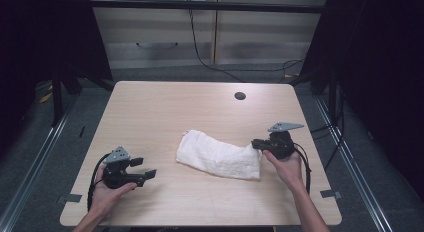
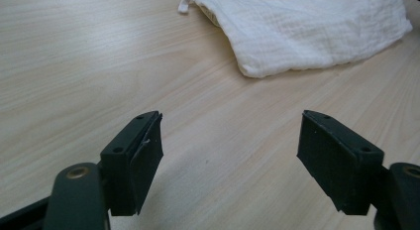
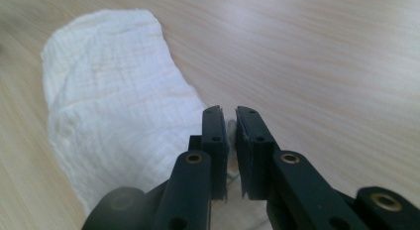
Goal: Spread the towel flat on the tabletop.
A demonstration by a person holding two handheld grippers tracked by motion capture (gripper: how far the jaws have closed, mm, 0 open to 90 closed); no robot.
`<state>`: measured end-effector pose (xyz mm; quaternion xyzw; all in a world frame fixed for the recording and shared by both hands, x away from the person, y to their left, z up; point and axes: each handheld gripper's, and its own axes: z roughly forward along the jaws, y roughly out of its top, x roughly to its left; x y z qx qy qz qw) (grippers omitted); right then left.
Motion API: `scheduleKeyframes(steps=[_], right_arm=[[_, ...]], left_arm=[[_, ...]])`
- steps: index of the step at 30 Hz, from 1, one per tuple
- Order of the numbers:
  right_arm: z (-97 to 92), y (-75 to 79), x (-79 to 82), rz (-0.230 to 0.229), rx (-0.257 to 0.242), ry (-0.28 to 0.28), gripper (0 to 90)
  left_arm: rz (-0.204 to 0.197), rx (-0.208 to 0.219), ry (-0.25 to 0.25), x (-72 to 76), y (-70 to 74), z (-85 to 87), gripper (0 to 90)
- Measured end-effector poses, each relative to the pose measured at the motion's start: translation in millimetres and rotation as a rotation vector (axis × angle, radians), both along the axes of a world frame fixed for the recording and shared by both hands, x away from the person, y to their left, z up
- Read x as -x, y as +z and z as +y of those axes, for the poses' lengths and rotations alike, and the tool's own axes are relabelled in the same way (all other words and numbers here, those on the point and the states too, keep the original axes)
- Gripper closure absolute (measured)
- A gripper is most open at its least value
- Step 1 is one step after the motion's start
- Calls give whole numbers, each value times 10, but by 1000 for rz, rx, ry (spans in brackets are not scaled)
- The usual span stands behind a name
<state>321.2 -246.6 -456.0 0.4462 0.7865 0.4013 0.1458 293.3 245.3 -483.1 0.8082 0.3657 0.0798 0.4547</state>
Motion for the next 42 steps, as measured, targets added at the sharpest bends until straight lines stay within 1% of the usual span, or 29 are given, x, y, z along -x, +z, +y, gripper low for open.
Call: scheduleKeyframes(steps=[4, 8, 11, 13, 14, 15, 17, 19, 20, 22, 23, 25, 26, 28, 29, 31, 32, 33, 35, 36, 38, 39, 41, 42], right_arm=[[-54, -112, 42, 28, 16, -11, 818], [-83, -184, 102, 73, 49, -14, 804], [-104, -216, 137, 73, 53, -13, 781], [-114, -235, 156, 87, 57, -18, 753], [-117, -251, 162, 88, 59, -15, 743], [-121, -258, 171, 97, 64, -16, 728], [-142, -259, 180, 92, 66, -23, 722], [-184, -224, 174, 69, 43, -41, 734], [-203, -199, 170, 61, 35, -47, 746], [-221, -154, 147, 47, 29, -55, 763], [-223, -135, 130, 36, 28, -58, 764], [-213, -110, 90, 19, 5, -60, 774], [-205, -114, 75, 15, 0, -60, 773], [-170, -152, 33, 22, -4, -59, 774], [-152, -181, 17, 29, -4, -58, 771], [-117, -237, -2, 44, 13, -49, 758], [-98, -279, 4, 59, 28, -42, 729], [-98, -279, 4, 59, 28, -42, 729], [-86, -317, 21, 74, 46, -40, 697], [-82, -334, 30, 76, 61, -40, 678], [-86, -358, 53, 83, 56, -36, 647], [-88, -366, 67, 85, 63, -39, 639], [-100, -376, 81, 89, 70, -36, 634], [-105, -380, 82, 89, 62, -38, 634]], left_arm=[[-10, 0, -8, -7, 40, -33, 289], [-18, -1, -24, -26, 87, -100, 362], [-32, -21, -46, -57, 123, -175, 433], [-39, -24, -57, -93, 149, -231, 469], [-38, -20, -58, -118, 156, -261, 493], [-42, -30, -60, -150, 164, -293, 512], [-42, -34, -70, -227, 169, -365, 546], [-25, -20, -72, -309, 153, -448, 574], [-25, -21, -76, -345, 140, -492, 590], [-12, -12, -82, -406, 98, -587, 610], [-7, -19, -84, -430, 73, -636, 623], [5, -30, -95, -472, 13, -733, 638], [14, -44, -109, -494, -17, -779, 643], [14, -59, -118, -529, -66, -859, 658], [21, -59, -124, -547, -85, -890, 661], [26, -58, -121, -572, -121, -932, 662], [27, -60, -119, -581, -136, -940, 655], [31, -57, -114, -590, -151, -948, 655], [42, -49, -113, -603, -177, -966, 633], [42, -55, -115, -605, -189, -974, 625], [46, -67, -129, -598, -208, -992, 625], [43, -75, -138, -592, -210, -1000, 632], [41, -84, -155, -584, -210, -1012, 675], [36, -97, -158, -576, -212, -1020, 706]])
